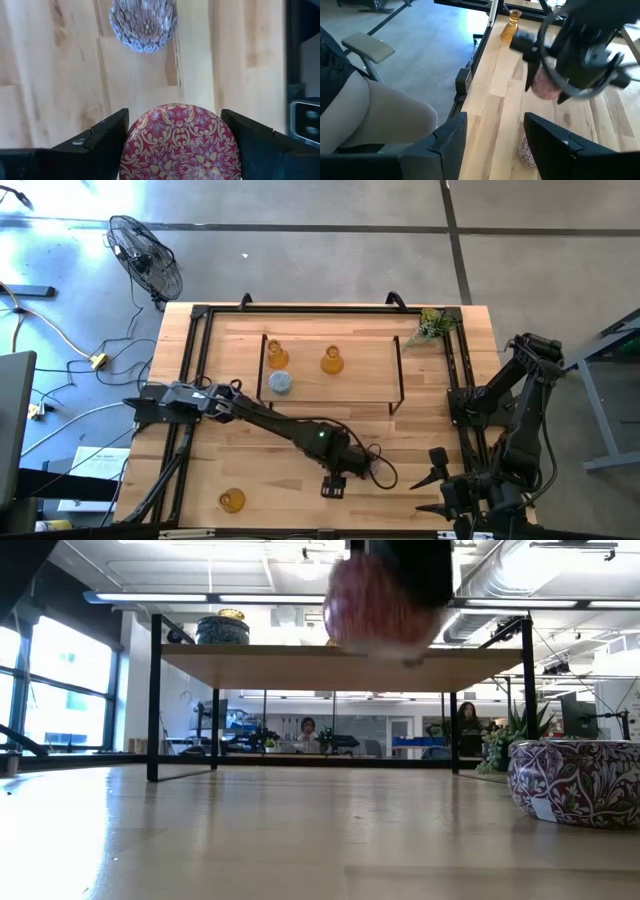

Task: Pick & Place candle stick holders
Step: Put the pink scented candle on the shelf aligned with the other scented candle

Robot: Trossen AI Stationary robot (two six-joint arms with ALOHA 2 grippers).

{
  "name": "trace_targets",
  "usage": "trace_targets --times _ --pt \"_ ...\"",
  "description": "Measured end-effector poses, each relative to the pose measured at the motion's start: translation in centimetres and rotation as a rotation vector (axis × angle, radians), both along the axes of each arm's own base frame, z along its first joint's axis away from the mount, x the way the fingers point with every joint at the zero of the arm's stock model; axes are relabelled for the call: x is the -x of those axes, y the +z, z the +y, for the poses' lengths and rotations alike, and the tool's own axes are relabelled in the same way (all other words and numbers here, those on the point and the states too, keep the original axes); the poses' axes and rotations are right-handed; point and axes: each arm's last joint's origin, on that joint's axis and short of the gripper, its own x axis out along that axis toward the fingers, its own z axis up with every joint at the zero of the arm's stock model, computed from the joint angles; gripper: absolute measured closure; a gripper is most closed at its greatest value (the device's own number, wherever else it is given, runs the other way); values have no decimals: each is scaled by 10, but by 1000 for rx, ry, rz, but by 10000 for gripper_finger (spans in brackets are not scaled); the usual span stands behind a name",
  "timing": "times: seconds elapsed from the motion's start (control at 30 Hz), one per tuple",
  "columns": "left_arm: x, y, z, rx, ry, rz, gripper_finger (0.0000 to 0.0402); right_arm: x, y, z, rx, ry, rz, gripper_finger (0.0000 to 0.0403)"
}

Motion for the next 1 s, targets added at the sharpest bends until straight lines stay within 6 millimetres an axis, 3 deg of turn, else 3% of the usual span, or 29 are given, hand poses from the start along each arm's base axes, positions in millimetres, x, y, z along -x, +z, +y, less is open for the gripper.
trace_targets --times 0.2,0.5,0.77,1.0 --pt "10 24 6 -21 -4 -5 116 0 0 0 1 -1 0 208" --pt "25 70 35 -88 63 -107 116 0 0 0 7 -5 -3 208" --pt "34 102 81 -162 165 -164 117 1 -1 -1 14 -6 0 208" --pt "34 109 127 -177 242 -142 119 1 -1 -1 10 -10 0 208"
